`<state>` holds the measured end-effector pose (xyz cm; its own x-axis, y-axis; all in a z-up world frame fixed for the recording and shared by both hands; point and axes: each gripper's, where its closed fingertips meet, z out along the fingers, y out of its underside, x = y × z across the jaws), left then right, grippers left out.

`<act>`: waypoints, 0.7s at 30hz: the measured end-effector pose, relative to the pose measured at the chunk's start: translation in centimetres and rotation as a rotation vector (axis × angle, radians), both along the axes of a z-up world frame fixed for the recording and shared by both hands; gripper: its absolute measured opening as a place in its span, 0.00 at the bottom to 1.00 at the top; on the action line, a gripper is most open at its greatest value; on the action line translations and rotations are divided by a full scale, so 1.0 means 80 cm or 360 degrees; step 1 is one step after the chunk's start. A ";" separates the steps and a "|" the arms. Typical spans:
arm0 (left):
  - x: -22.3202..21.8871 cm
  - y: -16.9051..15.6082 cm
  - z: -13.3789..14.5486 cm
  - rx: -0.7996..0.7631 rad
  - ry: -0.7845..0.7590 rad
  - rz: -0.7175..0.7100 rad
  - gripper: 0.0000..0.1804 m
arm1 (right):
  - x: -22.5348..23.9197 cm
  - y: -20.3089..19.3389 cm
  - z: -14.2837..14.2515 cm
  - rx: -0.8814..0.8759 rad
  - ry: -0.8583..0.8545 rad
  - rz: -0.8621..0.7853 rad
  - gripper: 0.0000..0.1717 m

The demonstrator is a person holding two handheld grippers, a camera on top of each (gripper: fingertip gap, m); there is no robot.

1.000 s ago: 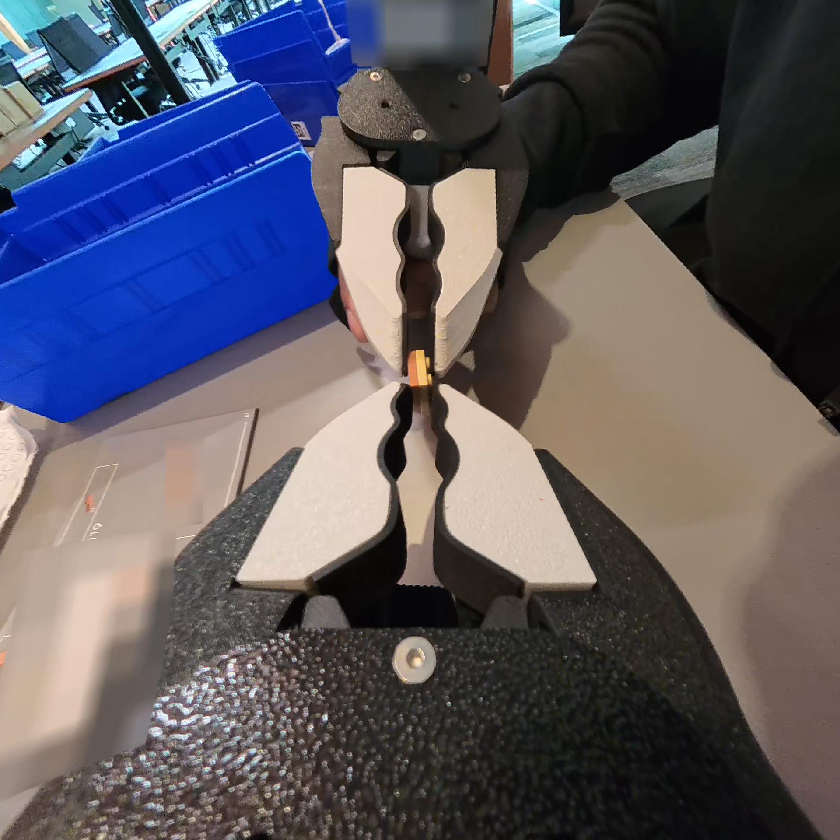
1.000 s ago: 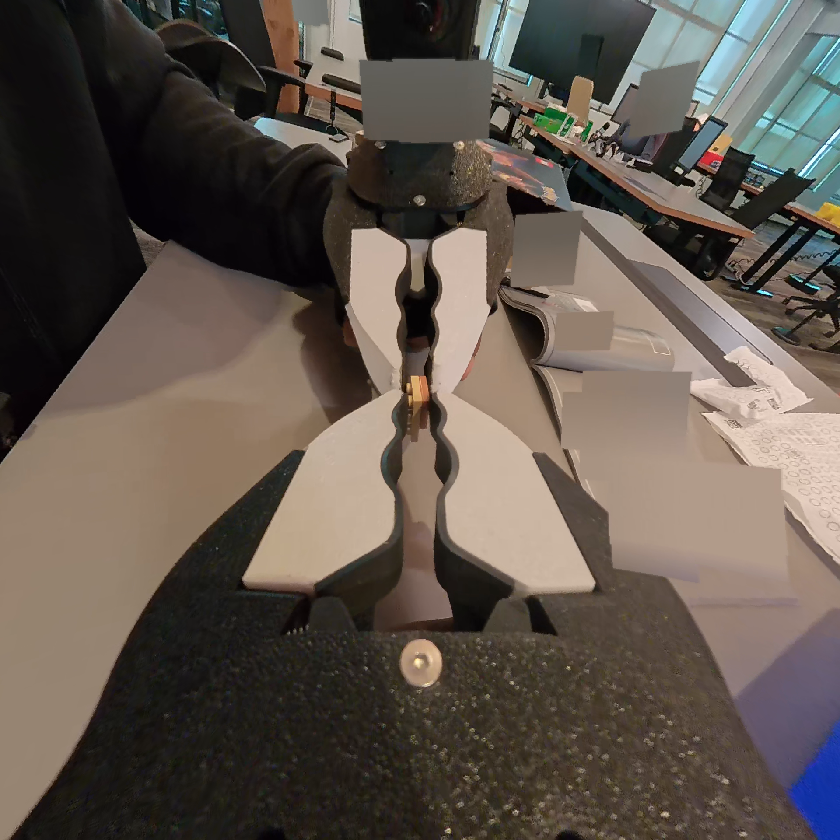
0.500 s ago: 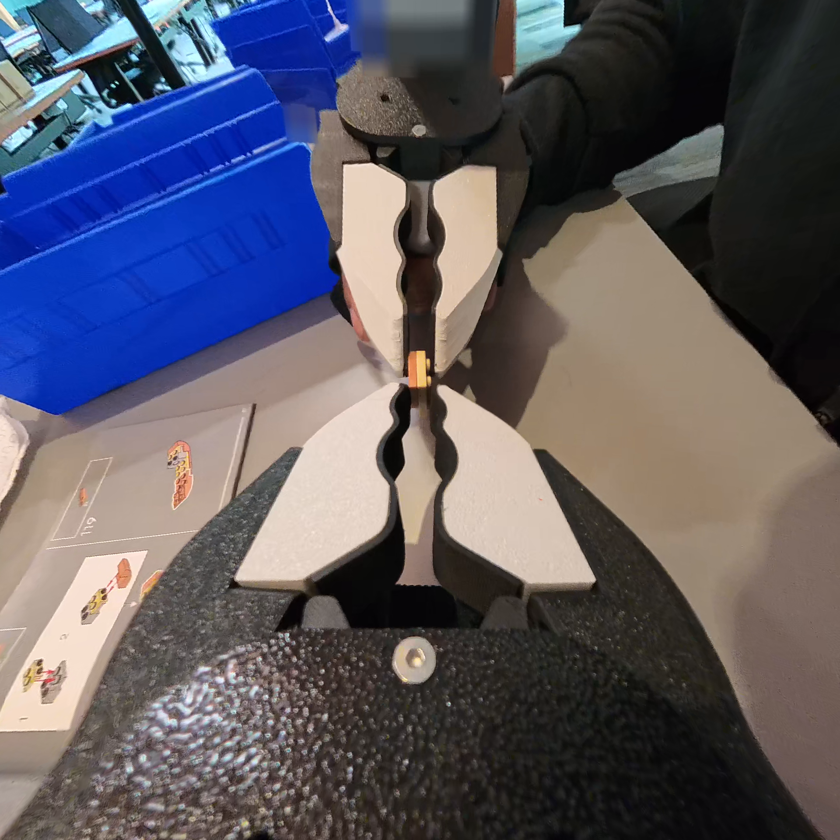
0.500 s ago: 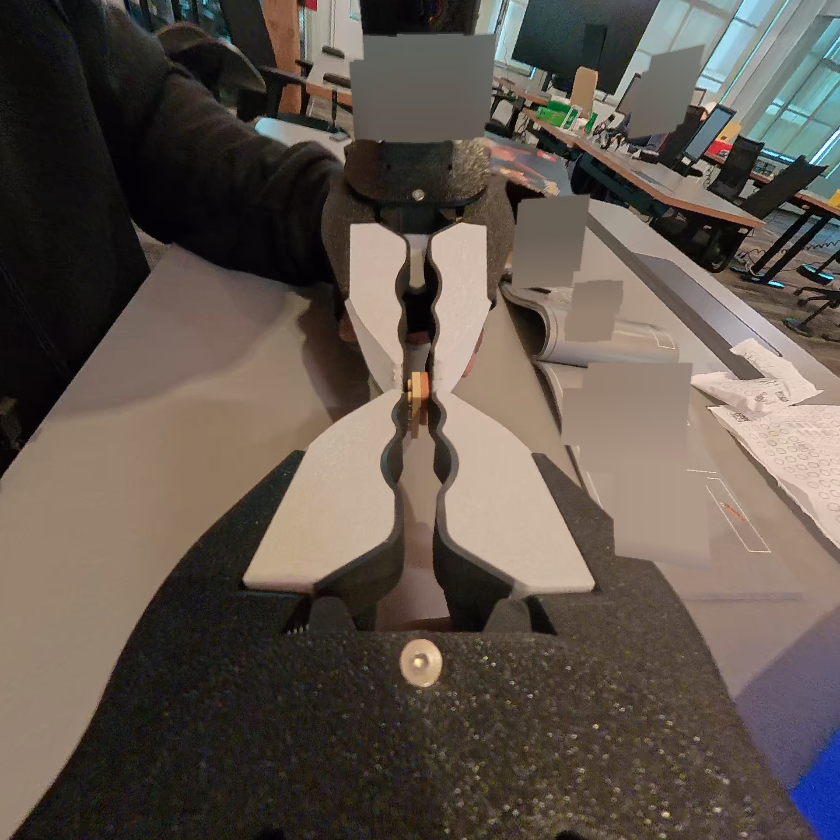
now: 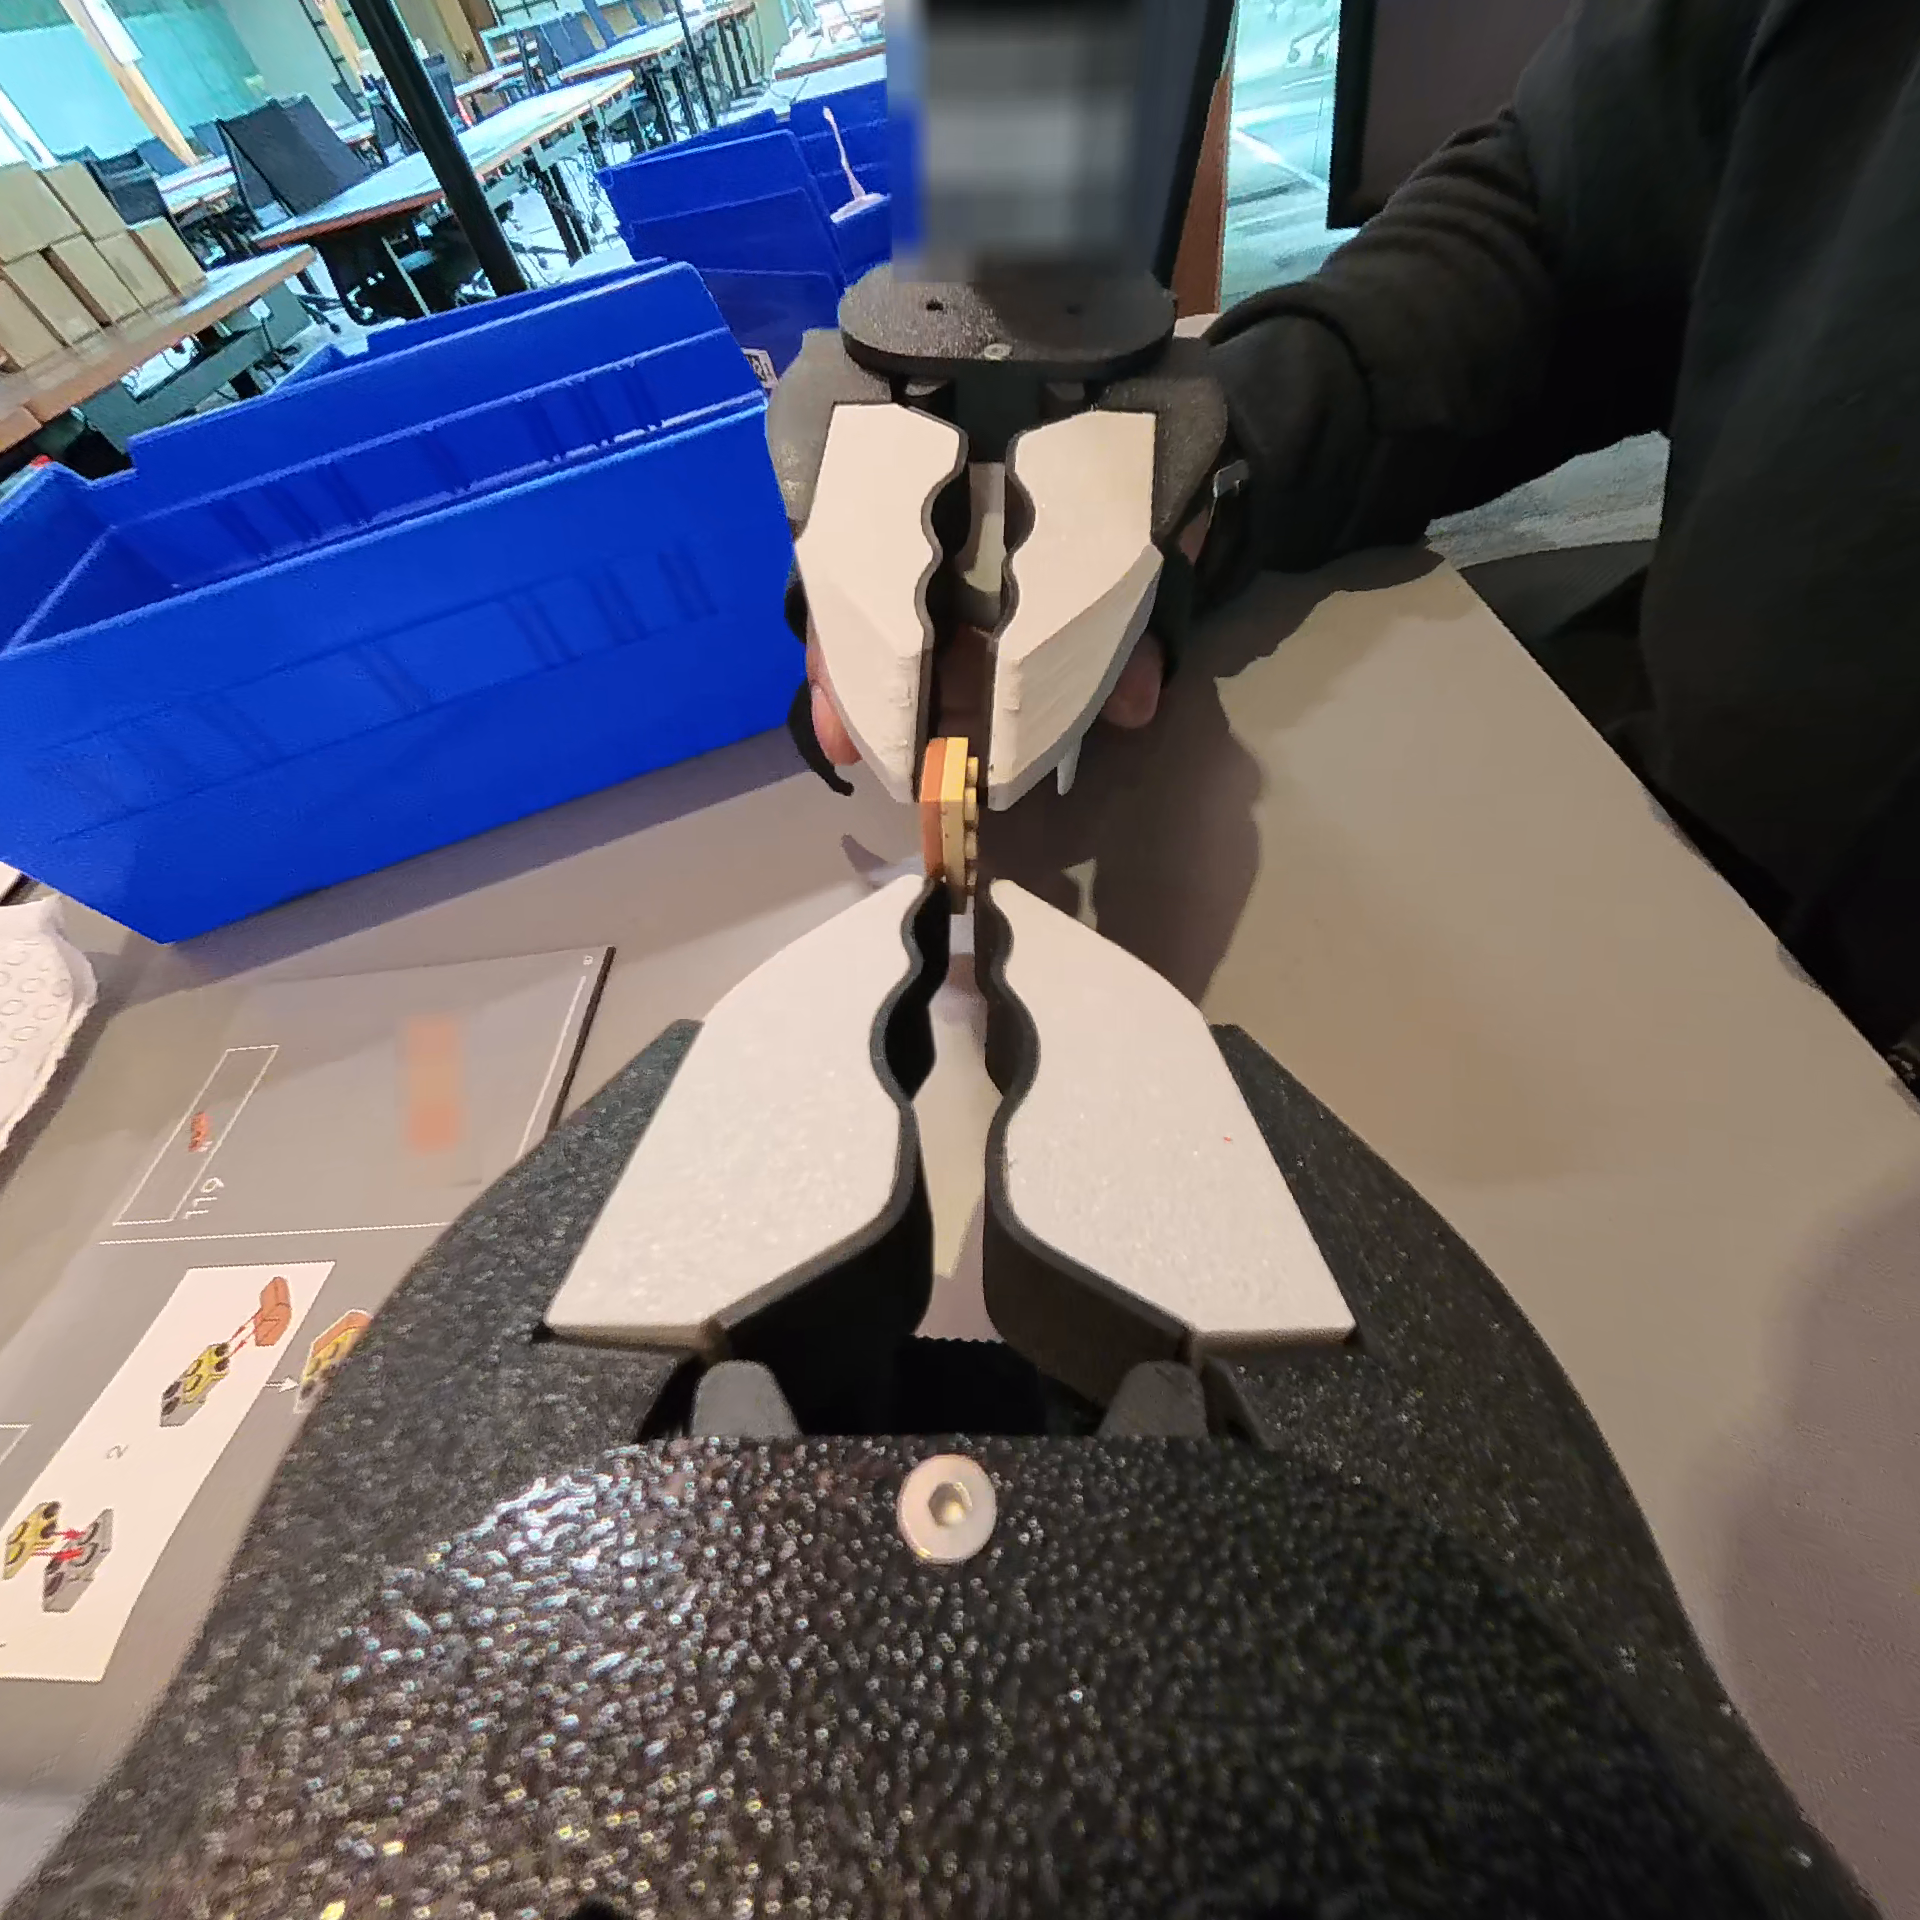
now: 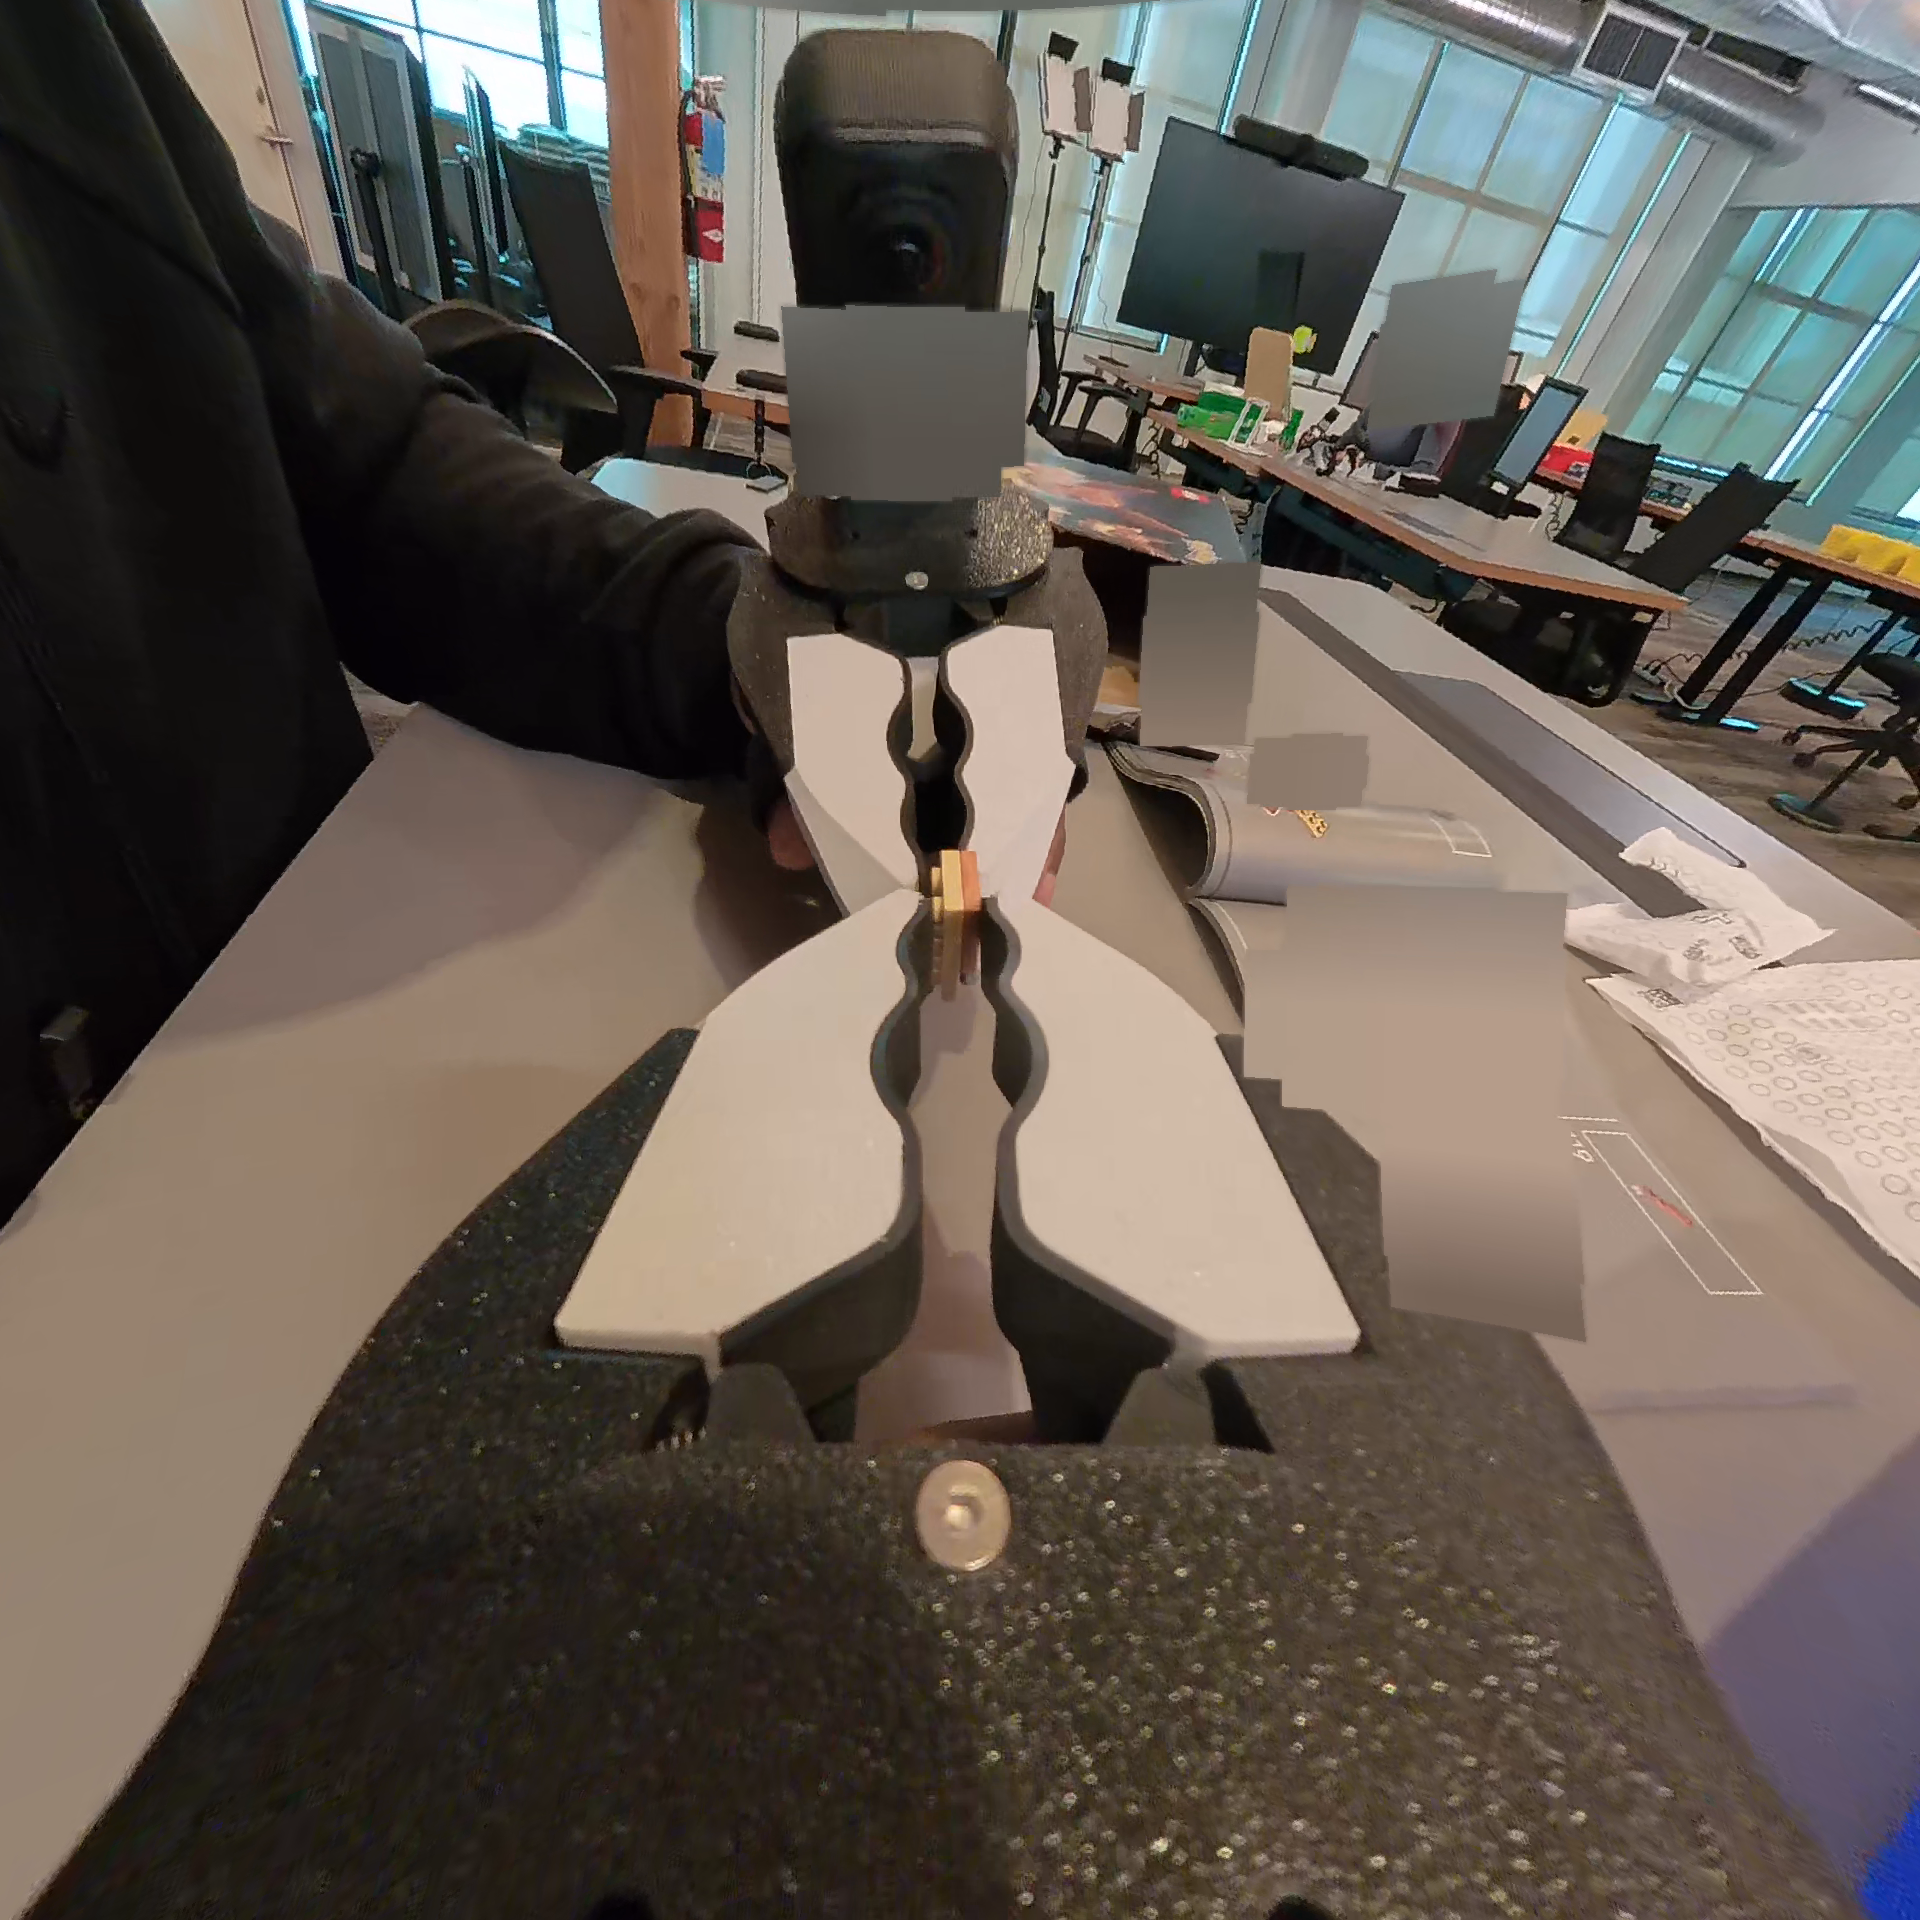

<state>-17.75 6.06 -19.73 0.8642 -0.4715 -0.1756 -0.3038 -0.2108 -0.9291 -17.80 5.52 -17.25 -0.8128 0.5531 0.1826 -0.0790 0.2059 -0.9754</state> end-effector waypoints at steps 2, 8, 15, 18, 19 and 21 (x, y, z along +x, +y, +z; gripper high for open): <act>-0.001 -0.001 -0.003 -0.0018 0.0034 0.0006 0.02 | -0.001 0.001 -0.003 0.0031 -0.0002 -0.0017 0.05; 0.002 -0.002 -0.003 -0.0037 0.0056 -0.0019 0.02 | -0.001 -0.005 -0.013 0.0143 -0.0003 -0.0020 0.12; 0.006 -0.003 -0.009 -0.0071 0.0147 -0.0036 0.02 | 0.004 -0.008 -0.015 0.0159 -0.0005 0.0027 0.05; 0.008 -0.002 -0.008 -0.0066 0.0133 -0.0045 0.02 | 0.006 -0.008 -0.013 0.0164 0.0006 0.0041 0.05; 0.009 -0.003 -0.007 -0.0066 0.0129 -0.0049 0.02 | 0.007 -0.008 -0.013 0.0168 0.0010 0.0048 0.05; 0.008 -0.003 -0.010 -0.0086 0.0168 -0.0048 0.02 | 0.006 -0.009 -0.016 0.0196 0.0004 0.0044 0.05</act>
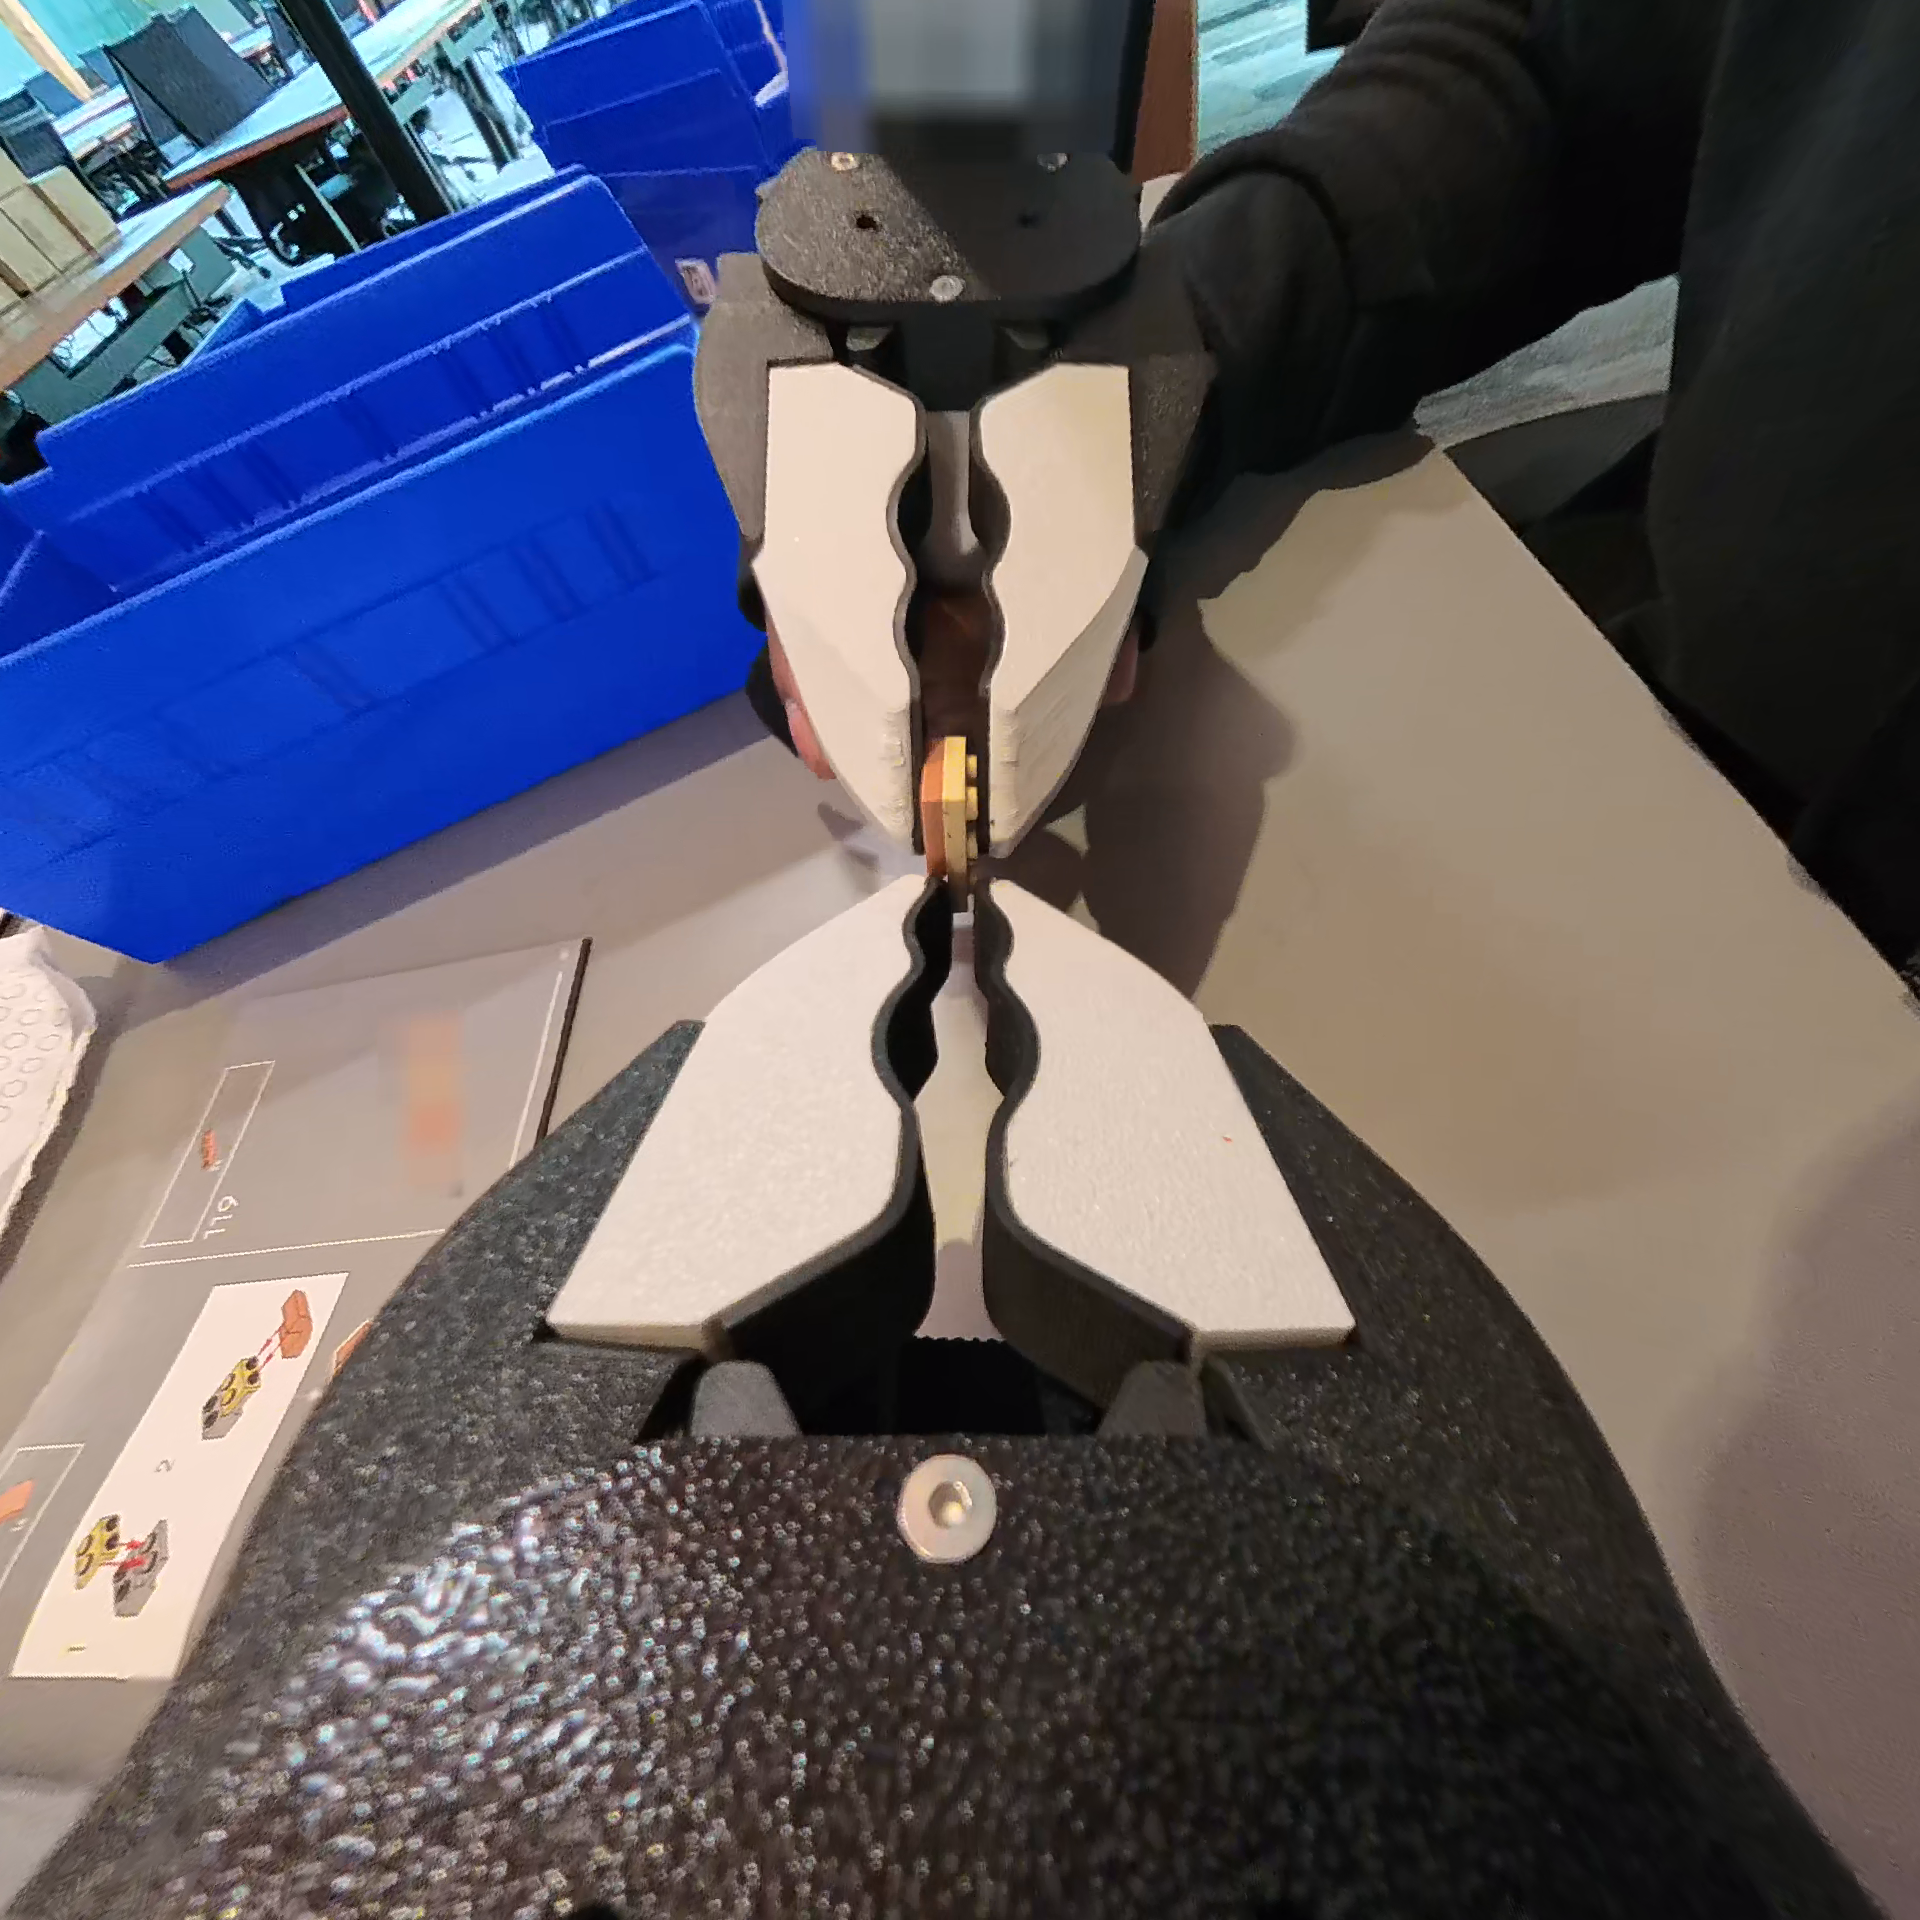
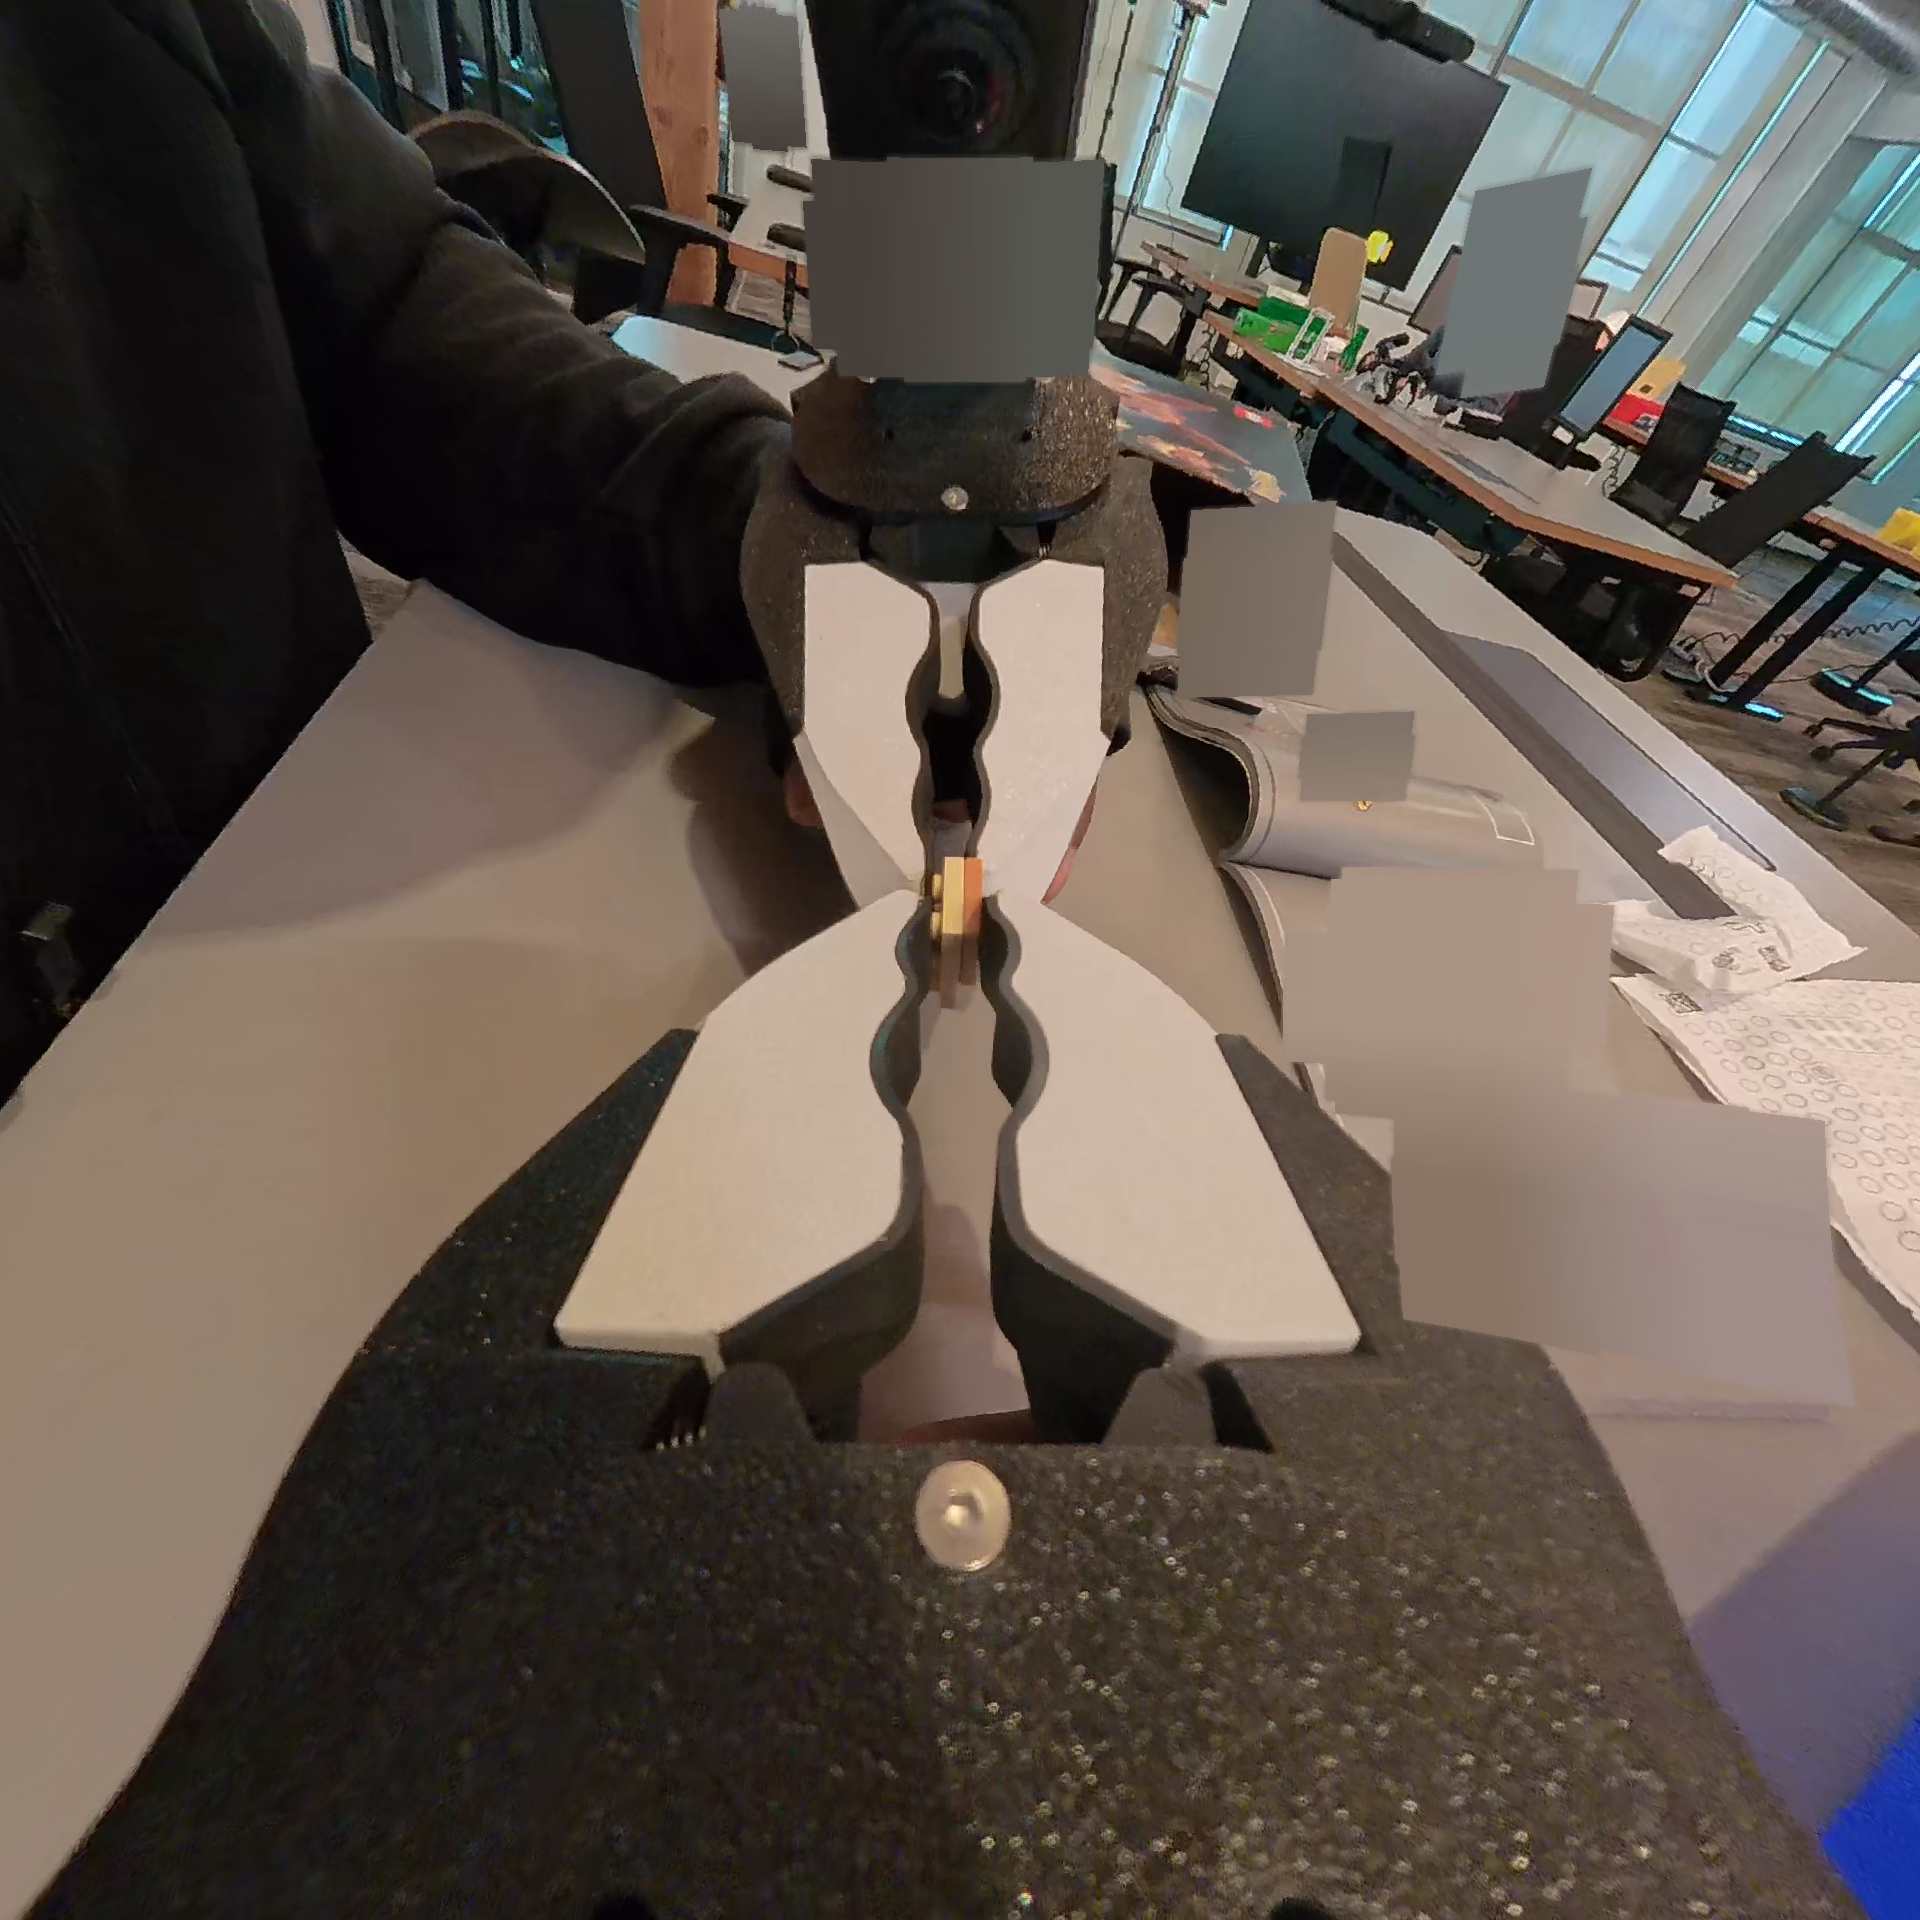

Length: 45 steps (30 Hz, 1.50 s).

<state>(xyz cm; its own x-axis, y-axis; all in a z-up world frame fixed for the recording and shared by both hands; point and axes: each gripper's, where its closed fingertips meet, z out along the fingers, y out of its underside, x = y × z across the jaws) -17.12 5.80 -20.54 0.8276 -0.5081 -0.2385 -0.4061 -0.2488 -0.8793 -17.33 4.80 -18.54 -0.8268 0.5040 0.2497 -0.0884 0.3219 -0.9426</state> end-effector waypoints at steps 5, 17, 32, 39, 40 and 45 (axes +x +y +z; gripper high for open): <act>-0.006 -0.001 -0.007 -0.0078 0.0018 0.0041 0.02 | -0.006 0.002 -0.014 0.0157 0.0023 -0.0079 0.15; -0.001 -0.002 -0.010 -0.0192 -0.0103 0.0048 0.02 | -0.001 0.000 -0.014 0.0131 -0.0055 -0.0025 0.05; -0.032 -0.001 -0.018 -0.0544 -0.1019 0.0368 0.02 | -0.025 0.023 -0.019 0.0450 0.0216 -0.0317 0.21; -0.020 -0.005 -0.011 -0.0648 -0.1358 0.0268 0.02 | -0.031 0.017 -0.032 0.0692 0.0411 -0.0381 0.24; -0.018 -0.007 -0.011 -0.0664 -0.1367 0.0250 0.02 | -0.031 0.016 -0.032 0.0687 0.0417 -0.0381 0.24; -0.010 -0.009 -0.014 -0.0713 -0.1358 0.0200 0.02 | -0.032 0.012 -0.031 0.0649 0.0405 -0.0384 0.15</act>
